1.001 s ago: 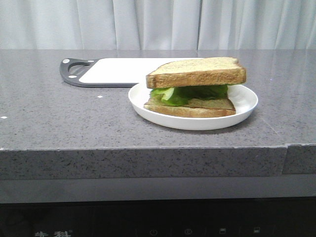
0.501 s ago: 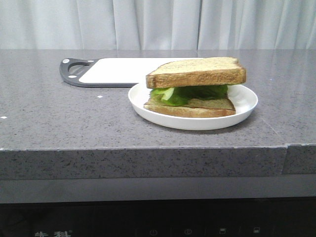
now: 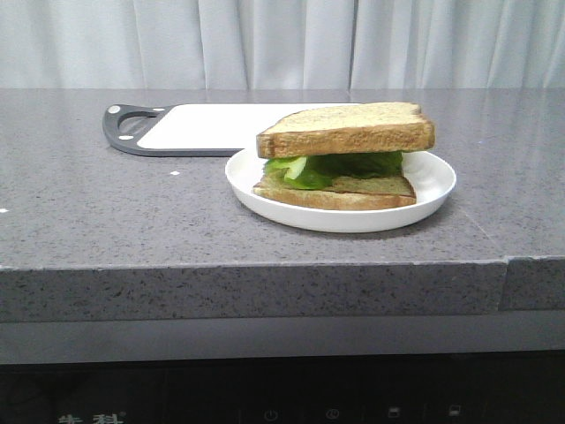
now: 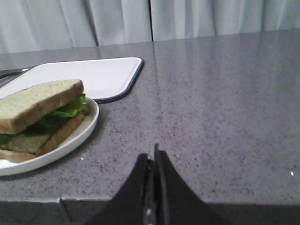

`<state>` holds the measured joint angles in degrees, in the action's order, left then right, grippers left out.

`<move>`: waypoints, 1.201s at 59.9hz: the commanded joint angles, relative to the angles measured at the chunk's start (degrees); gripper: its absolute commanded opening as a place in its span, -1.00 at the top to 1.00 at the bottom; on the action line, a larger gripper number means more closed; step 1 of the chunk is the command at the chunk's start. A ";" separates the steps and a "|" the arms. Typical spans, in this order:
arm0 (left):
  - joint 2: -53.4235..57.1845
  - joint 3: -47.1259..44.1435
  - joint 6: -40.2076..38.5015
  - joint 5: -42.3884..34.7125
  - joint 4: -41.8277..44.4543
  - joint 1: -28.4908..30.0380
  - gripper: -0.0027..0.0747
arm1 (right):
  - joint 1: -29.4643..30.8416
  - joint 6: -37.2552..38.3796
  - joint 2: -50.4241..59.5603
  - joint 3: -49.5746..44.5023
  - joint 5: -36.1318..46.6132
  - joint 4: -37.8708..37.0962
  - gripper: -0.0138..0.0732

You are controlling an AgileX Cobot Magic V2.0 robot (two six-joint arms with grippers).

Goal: Left arm grabs bread, right arm adds lettuce

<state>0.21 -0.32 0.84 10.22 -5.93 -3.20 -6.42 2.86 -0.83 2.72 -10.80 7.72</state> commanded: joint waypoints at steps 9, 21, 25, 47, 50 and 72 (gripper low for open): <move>1.05 -0.33 -0.49 -4.93 -0.17 0.21 0.99 | 1.12 -1.14 2.59 -4.11 4.72 -1.19 0.82; 1.05 -0.33 -0.49 -4.93 -0.17 0.21 0.99 | 1.12 -3.29 2.59 -4.12 4.73 -1.19 0.82; 1.05 -0.33 -0.49 -4.93 -0.17 0.21 0.99 | 1.12 -3.29 2.59 -4.12 4.73 -1.19 0.82; 1.05 -0.33 -0.49 -4.93 -0.17 0.21 0.99 | 1.12 -3.29 2.59 -4.12 4.73 -1.19 0.82; 1.05 -0.33 -0.49 -4.93 -0.17 0.21 0.99 | 1.12 -3.29 2.59 -4.12 4.73 -1.19 0.82; 1.05 -0.33 -0.49 -4.93 -0.17 0.21 0.99 | 1.12 -3.29 2.59 -4.12 4.73 -1.19 0.82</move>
<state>0.21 -0.32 0.71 10.22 -5.93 -3.20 -5.65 0.00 0.48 -1.53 -10.79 7.16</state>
